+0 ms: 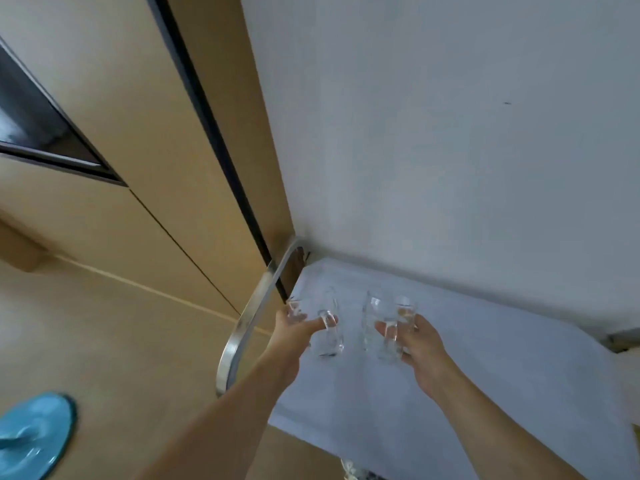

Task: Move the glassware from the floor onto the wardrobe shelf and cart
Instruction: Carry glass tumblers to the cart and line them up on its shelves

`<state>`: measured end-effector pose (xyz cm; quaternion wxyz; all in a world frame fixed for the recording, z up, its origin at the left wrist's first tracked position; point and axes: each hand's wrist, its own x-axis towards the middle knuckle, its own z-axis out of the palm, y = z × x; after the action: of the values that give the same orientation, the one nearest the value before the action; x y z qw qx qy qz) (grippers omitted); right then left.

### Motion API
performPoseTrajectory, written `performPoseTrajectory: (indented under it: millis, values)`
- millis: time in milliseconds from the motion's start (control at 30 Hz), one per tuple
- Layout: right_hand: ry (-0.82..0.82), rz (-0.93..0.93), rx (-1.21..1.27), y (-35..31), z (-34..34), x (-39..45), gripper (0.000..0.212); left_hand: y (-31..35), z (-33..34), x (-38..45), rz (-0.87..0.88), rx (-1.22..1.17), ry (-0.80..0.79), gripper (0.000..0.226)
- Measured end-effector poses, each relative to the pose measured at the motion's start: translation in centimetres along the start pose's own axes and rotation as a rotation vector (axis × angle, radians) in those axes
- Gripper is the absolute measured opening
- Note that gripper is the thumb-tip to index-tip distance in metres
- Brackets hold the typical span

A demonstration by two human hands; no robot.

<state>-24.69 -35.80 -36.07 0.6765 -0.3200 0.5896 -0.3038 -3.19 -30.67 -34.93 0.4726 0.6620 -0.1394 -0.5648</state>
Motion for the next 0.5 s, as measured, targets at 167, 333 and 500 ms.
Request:
performPoseTrajectory:
  millis: [167,333,500]
  values:
    - [-0.032,-0.105,-0.115,-0.6,0.5,6.1,0.071,1.4,1.5,6.6,0.112,0.303,0.049,0.091]
    - [-0.098,-0.139,-0.183,0.4,0.4,10.5,0.088,1.7,2.6,11.0,0.256,0.552,0.157,0.098]
    - [-0.119,-0.204,-0.284,0.4,0.7,12.9,0.103,1.2,3.2,13.4,0.372,0.665,0.198,0.099]
